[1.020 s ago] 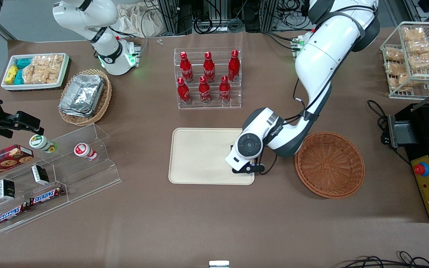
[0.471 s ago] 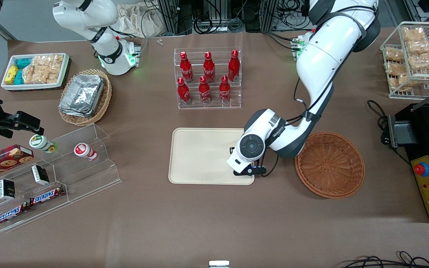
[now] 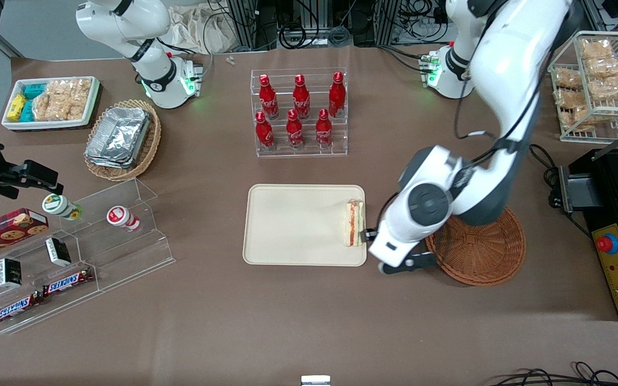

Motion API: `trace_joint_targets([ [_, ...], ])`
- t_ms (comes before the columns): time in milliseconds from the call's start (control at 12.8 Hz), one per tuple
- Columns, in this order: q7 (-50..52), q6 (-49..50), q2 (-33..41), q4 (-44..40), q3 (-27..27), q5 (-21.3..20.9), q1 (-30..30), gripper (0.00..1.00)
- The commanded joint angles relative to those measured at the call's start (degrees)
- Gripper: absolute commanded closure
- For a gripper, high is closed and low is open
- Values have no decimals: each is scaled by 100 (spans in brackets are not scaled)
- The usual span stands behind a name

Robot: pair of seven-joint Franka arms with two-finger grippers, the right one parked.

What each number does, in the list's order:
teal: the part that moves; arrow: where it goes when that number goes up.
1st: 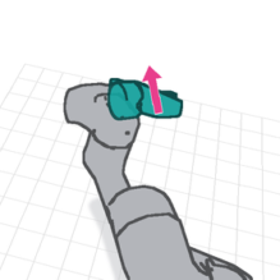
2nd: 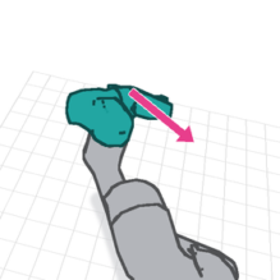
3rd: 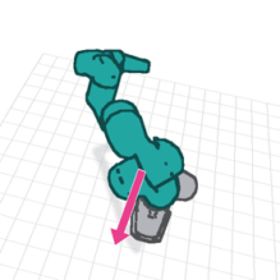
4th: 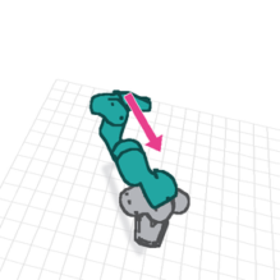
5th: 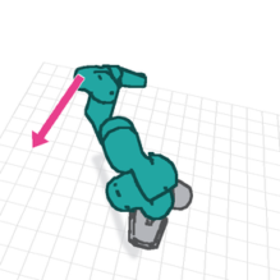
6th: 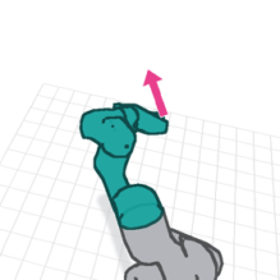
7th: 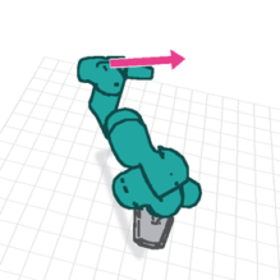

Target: Place sandwich from basket to tray

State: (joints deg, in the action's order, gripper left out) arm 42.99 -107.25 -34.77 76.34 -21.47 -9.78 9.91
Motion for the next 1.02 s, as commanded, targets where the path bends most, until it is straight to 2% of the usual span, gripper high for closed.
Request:
trace_joint_targets([
  [0, -9, 170, 838, 564, -7, -42, -304, 1],
  [314, -36, -330, 2428, 2295, -15, -24, -937, 1],
  [706, -1079, -226, 3168, 2850, -15, 178, -1552, 1],
  [941, -2141, -16, 3564, 3045, -7, 537, -2105, 1],
])
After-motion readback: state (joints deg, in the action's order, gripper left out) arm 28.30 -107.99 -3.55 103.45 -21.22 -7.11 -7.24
